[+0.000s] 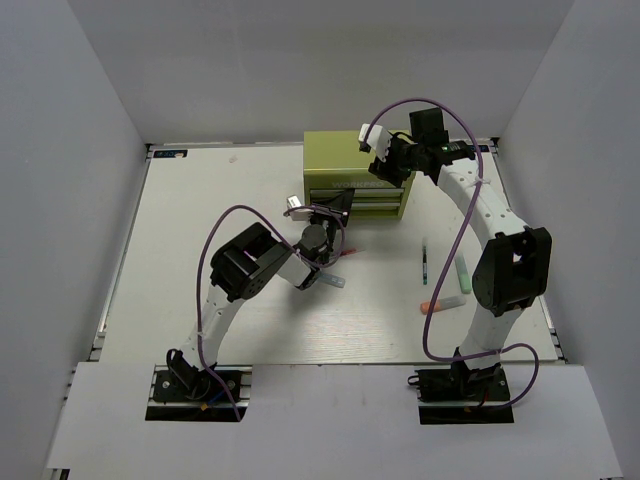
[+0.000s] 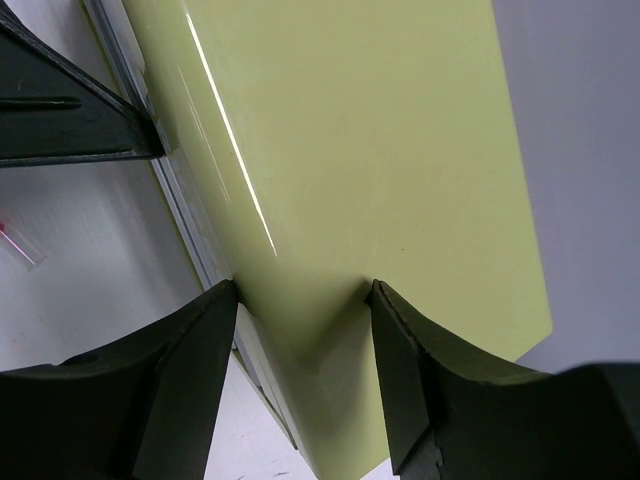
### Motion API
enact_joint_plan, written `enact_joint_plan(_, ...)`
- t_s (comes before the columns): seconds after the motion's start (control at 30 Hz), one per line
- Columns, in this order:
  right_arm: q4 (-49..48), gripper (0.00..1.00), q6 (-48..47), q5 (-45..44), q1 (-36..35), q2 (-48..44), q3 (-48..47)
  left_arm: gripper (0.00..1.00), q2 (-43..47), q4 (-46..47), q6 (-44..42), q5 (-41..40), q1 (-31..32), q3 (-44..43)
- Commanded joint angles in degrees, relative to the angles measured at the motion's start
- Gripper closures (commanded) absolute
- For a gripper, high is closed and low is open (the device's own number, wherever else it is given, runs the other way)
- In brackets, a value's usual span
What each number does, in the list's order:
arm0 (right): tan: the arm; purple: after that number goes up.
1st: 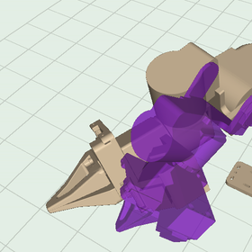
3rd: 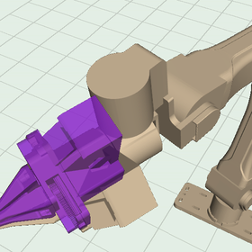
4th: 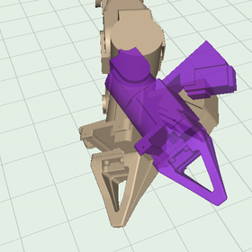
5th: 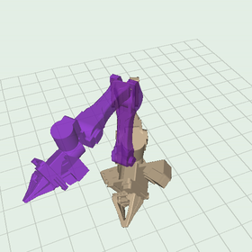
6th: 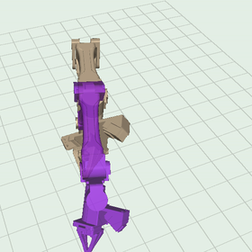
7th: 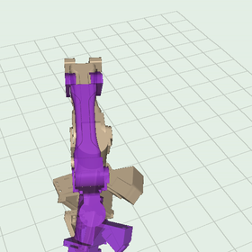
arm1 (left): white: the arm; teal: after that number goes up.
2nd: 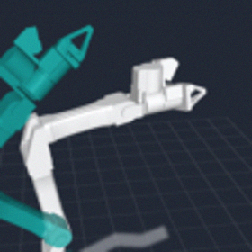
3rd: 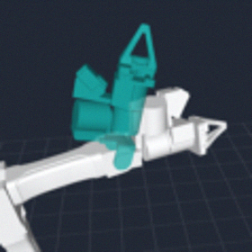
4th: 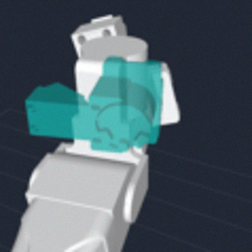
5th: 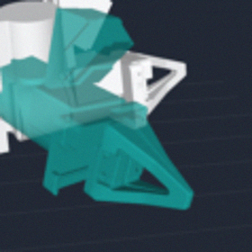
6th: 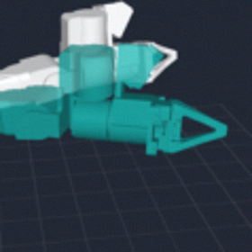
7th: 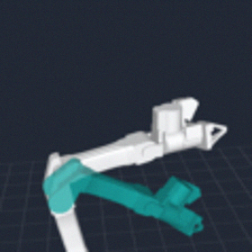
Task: Sort the stationery into containers
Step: Open the drawer in the storage box.
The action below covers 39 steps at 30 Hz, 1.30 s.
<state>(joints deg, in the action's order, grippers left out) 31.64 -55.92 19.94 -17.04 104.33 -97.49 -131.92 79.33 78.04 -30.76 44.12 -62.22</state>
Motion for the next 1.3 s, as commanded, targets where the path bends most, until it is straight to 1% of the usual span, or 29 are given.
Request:
enact_joint_plan(0.0,4.8,0.4,2.0,-4.4,0.7,4.6,0.5,1.0,0.9,5.8,-1.5,-9.3,-0.1,3.9)
enact_joint_plan(0.17,5.0,0.4,2.1,-4.9,0.5,4.7,0.4,1.0,2.1,5.8,-2.5,-9.3,0.4,4.5)
enact_joint_plan(0.33,4.8,0.4,2.5,-5.1,0.8,4.9,0.2,1.0,3.3,5.8,-3.1,-12.0,1.6,5.0)
enact_joint_plan(0.5,3.9,0.4,2.6,-5.2,0.7,4.7,0.5,1.0,4.4,6.5,-3.7,-13.1,2.1,5.5)
enact_joint_plan(0.63,4.7,0.4,2.7,-5.3,0.7,4.6,0.9,1.0,5.8,6.5,-3.7,-13.1,4.2,8.3)
enact_joint_plan(0.87,4.7,0.4,2.8,-5.2,0.5,4.1,1.4,1.0,8.3,9.7,-4.7,-13.6,6.6,14.0)
enact_joint_plan(1.1,4.3,0.4,3.3,-5.2,0.6,3.5,2.3,1.0,10.2,12.3,-5.8,-14.1,8.4,16.0)
enact_joint_plan(1.2,4.5,0.36,3.2,-4.6,0.8,2.8,2.6,1.0,11.5,11.0,-6.3,-12.1,8.4,16.5)
enact_joint_plan(1.23,4.3,0.32,3.4,-4.5,0.8,2.8,3.0,0.95,11.5,11.0,-6.3,-11.6,8.4,16.5)
enact_joint_plan(1.27,4.2,0.26,3.4,-4.4,0.9,2.4,2.9,0.71,11.5,11.0,-5.7,-10.9,7.8,17.0)
